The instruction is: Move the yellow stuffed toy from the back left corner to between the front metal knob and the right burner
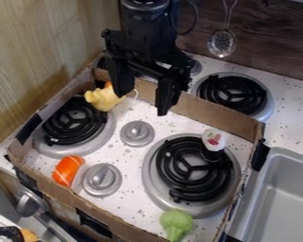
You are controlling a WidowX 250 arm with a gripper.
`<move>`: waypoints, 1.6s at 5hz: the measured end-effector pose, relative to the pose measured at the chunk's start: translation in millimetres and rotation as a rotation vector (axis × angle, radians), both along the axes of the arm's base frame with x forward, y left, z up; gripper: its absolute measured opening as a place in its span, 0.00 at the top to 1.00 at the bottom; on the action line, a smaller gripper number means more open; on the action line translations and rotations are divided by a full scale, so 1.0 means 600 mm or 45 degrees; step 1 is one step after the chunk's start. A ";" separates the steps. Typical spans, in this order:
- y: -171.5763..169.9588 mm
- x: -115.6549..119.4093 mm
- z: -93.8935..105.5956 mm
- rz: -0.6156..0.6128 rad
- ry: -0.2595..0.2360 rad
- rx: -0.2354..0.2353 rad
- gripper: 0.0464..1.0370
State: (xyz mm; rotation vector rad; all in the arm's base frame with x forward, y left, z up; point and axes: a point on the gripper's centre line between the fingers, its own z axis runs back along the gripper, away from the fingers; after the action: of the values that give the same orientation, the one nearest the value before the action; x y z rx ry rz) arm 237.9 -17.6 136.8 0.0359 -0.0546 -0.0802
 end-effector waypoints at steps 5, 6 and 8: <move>0.103 0.059 -0.042 -0.197 -0.091 0.062 0.04; 0.124 0.075 -0.055 -0.253 -0.115 0.080 0.04; 0.172 0.101 -0.088 -0.277 -0.194 0.103 0.04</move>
State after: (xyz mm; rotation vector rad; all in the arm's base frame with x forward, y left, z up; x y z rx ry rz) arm 298.6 85.9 83.8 0.1172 -0.2076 -0.2974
